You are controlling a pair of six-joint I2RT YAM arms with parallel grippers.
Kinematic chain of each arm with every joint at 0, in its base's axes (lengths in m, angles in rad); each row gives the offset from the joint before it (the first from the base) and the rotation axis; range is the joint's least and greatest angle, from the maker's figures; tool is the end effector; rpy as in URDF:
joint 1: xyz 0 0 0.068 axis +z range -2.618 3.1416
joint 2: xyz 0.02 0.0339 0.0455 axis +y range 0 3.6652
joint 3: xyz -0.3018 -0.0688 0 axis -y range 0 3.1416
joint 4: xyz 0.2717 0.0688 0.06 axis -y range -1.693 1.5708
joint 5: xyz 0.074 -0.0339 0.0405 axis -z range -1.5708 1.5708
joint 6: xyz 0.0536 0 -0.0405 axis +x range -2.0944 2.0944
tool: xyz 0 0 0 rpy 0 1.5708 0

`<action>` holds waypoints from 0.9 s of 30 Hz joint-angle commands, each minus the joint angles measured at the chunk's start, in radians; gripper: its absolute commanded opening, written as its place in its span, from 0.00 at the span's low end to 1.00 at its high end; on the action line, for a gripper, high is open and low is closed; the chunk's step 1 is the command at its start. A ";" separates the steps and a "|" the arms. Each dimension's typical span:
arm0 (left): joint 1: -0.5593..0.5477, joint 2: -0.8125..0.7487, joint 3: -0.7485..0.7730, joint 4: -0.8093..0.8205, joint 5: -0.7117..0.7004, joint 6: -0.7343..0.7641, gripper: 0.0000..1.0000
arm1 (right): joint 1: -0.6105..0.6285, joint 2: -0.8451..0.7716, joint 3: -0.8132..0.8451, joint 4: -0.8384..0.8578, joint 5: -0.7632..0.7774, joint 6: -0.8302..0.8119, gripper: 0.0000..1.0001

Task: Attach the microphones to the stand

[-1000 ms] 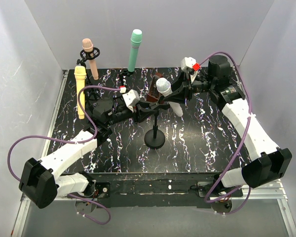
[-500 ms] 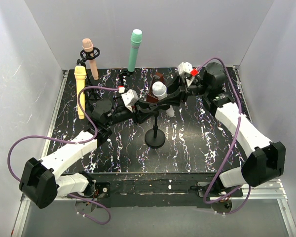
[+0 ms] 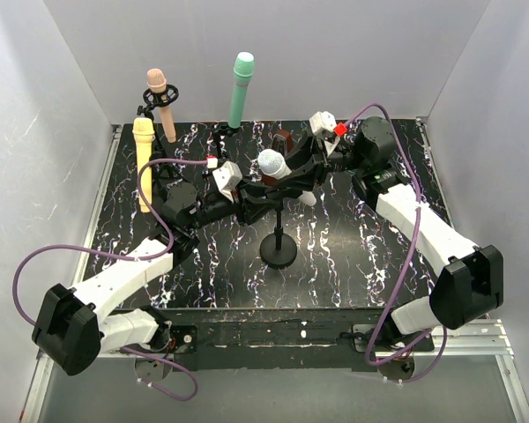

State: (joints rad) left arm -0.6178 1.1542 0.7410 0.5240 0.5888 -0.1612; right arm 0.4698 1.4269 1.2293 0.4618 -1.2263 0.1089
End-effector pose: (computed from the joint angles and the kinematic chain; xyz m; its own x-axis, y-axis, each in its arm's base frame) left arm 0.2181 -0.1915 0.3485 -0.0606 -0.1207 -0.9908 0.9340 0.3432 -0.0989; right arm 0.2837 0.2006 0.4417 0.1268 0.1055 -0.9863 -0.9826 -0.1224 -0.1394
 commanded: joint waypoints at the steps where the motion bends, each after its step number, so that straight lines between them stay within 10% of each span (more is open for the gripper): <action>1: -0.003 -0.033 -0.015 0.008 -0.055 -0.064 0.25 | 0.012 -0.032 -0.022 0.084 0.008 0.087 0.02; 7: -0.003 -0.044 -0.022 0.027 -0.067 -0.100 0.61 | -0.010 -0.066 -0.060 0.089 0.042 0.132 0.28; 17: -0.003 -0.057 -0.020 0.013 -0.060 -0.110 0.88 | -0.054 -0.111 -0.088 0.090 0.044 0.178 0.81; 27: -0.003 -0.083 0.001 -0.076 -0.032 -0.037 0.98 | -0.146 -0.137 -0.076 0.060 -0.067 0.173 0.87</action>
State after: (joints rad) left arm -0.6193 1.1156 0.7269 0.5121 0.5392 -0.2527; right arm 0.3710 1.3304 1.1412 0.5247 -1.2129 0.2855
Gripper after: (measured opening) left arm 0.946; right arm 0.865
